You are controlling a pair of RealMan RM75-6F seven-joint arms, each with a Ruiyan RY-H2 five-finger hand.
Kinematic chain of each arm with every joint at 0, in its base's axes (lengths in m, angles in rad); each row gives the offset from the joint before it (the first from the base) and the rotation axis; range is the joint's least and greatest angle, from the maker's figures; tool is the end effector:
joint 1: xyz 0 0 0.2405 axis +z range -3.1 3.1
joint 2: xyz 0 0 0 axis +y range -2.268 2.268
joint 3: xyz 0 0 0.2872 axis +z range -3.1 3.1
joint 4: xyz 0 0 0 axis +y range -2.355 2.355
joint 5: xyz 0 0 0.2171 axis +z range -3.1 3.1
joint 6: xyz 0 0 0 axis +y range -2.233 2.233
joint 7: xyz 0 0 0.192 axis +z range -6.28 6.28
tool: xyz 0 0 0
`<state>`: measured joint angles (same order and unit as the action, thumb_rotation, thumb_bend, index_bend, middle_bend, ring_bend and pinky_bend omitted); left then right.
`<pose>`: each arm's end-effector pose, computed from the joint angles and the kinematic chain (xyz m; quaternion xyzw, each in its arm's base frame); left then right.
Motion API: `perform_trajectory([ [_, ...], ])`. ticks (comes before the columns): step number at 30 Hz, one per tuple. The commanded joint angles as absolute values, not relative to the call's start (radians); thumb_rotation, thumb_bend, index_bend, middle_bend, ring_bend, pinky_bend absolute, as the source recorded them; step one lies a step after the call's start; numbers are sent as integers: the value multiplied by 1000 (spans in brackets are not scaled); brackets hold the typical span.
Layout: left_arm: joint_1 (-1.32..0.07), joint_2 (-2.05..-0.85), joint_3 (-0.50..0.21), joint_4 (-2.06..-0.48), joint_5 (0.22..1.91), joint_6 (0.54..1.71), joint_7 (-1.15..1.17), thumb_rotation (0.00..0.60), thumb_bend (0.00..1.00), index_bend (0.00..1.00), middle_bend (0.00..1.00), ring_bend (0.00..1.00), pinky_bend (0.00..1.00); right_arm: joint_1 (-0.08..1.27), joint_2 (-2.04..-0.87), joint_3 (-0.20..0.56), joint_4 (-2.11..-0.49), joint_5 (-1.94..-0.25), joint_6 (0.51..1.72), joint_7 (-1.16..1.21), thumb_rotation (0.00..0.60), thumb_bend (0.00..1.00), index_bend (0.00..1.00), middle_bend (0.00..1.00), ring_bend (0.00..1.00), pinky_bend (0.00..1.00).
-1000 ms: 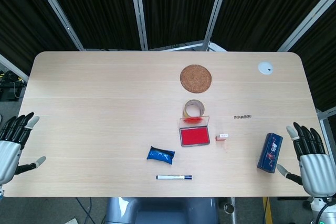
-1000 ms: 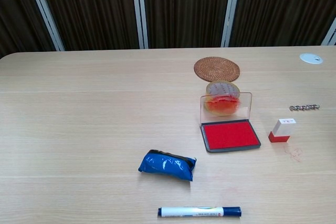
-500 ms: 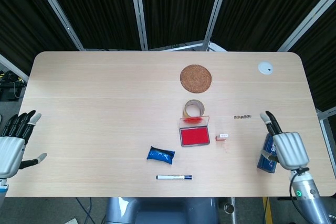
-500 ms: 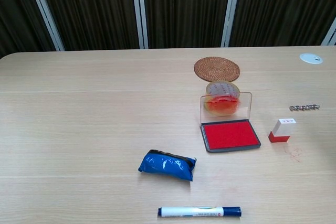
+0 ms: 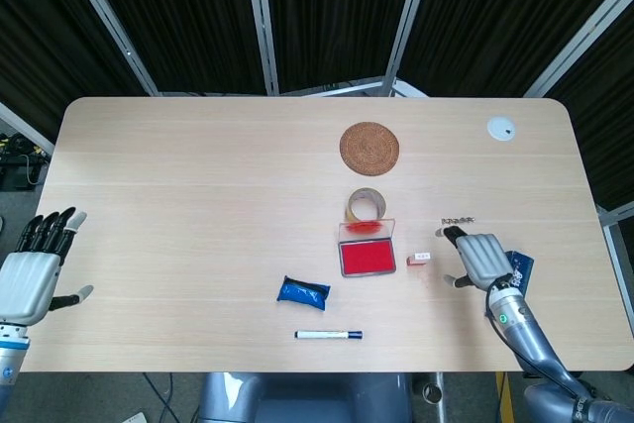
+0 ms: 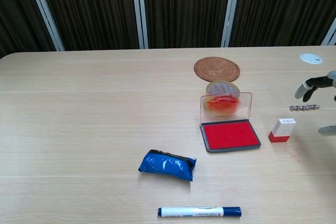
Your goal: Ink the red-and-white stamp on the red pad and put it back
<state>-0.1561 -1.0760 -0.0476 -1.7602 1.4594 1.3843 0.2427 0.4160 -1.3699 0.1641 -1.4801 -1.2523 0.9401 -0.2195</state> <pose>-0.3092 0.2504 0.1503 -0.6498 -0.3594 -0.3342 0.5804 -0.3015 -0.3500 0.0232 0.6989 -0.4387 0.2955 0.4814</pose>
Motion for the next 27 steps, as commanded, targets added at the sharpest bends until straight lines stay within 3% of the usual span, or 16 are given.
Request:
perform_trajectory([
  [1,-162,-1085,-48,-1755,1450,1373,256,600,0,0,0,0,0,439,-1406,165,-1438,-1230,925,-232,600,185,275,306,884,1000],
  [9,-170,-1100,-48,-1753,1434,1363,281,600,0,0,0,0,0,462,-1479,152,-1341,-1243,941,-240,600,227,300,329,884,1000],
  [27,-173,-1104,-44,-1751,1418,1361,296,600,2,0,0,0,0,494,-1543,117,-1313,-1262,939,-261,600,305,369,395,884,1000],
])
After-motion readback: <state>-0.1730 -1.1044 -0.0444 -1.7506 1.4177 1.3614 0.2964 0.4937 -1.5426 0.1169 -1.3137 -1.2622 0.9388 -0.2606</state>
